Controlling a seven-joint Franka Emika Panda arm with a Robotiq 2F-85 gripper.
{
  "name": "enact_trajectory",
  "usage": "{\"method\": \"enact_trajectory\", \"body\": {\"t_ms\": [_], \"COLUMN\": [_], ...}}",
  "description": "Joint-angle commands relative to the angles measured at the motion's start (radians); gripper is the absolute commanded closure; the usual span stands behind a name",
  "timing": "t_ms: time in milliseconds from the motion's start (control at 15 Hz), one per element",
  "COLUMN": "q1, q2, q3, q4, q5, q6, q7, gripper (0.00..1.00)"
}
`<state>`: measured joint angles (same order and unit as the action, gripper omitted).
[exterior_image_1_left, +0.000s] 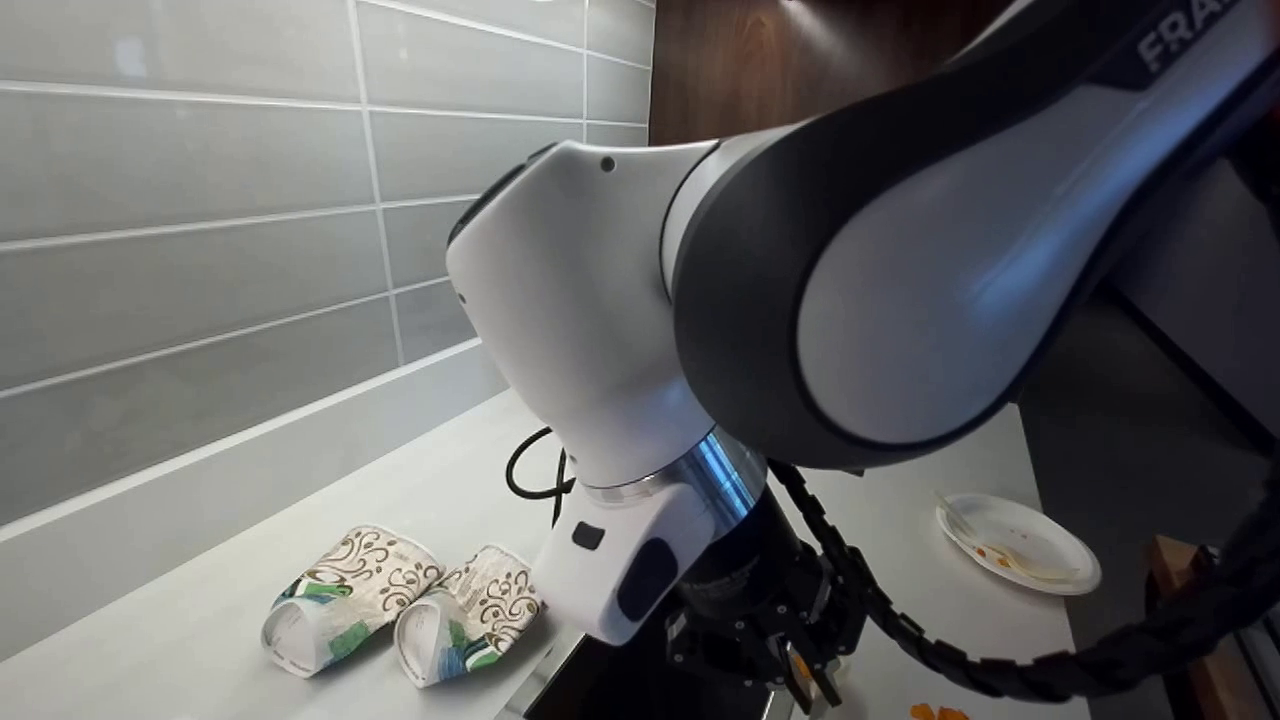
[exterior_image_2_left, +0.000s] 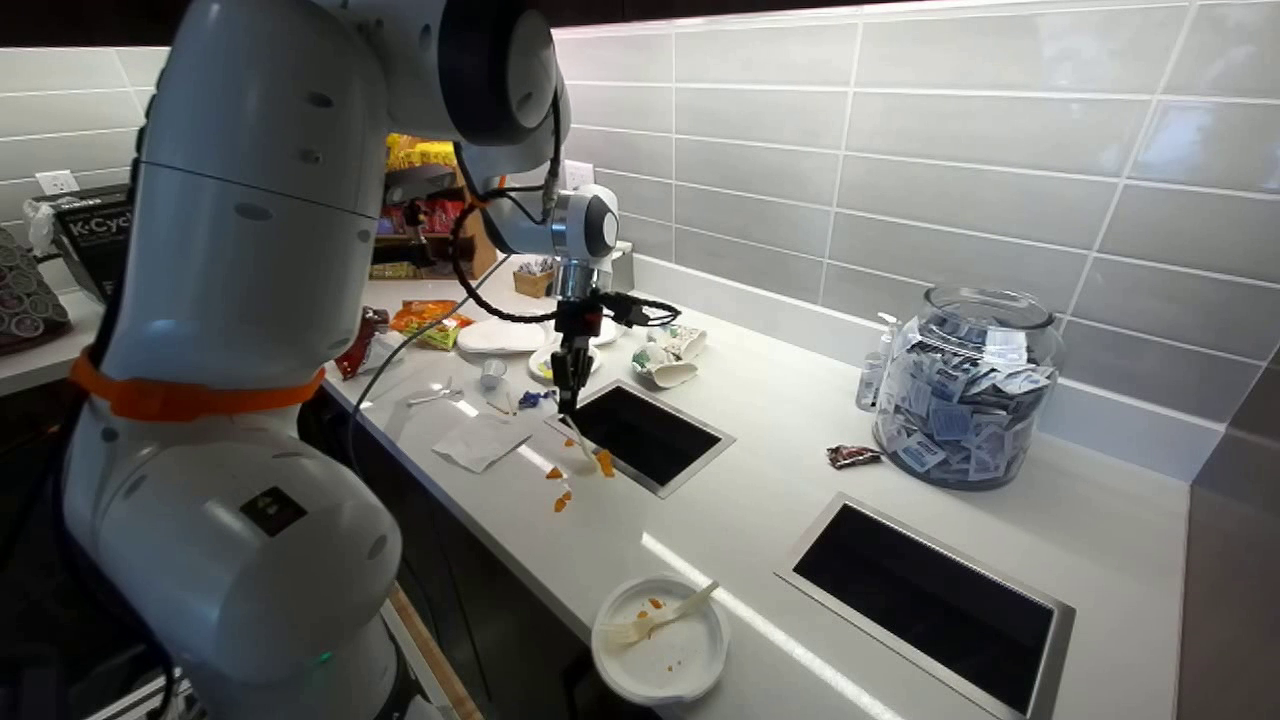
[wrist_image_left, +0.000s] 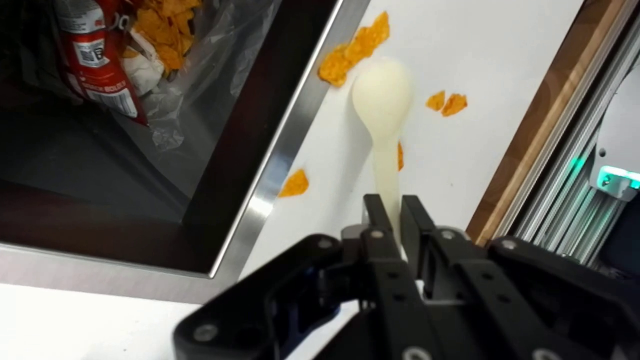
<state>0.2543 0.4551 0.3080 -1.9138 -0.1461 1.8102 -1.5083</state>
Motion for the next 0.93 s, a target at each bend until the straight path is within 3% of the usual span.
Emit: {"method": "enact_trajectory", "body": {"t_ms": [0, 267, 867], "q1": [0.001, 0.007, 0.033], "q2": [0.006, 0.018, 0.019], "q3": [0.004, 0.008, 0.007], "q4": [-0.013, -0.027, -0.056], "q5": [0.002, -0.001, -0.057], "q6": [-0.087, -0.147, -0.059], "q7": [-0.008, 0.006, 0.029], "gripper": [0.97, 0.97, 0.97]}}
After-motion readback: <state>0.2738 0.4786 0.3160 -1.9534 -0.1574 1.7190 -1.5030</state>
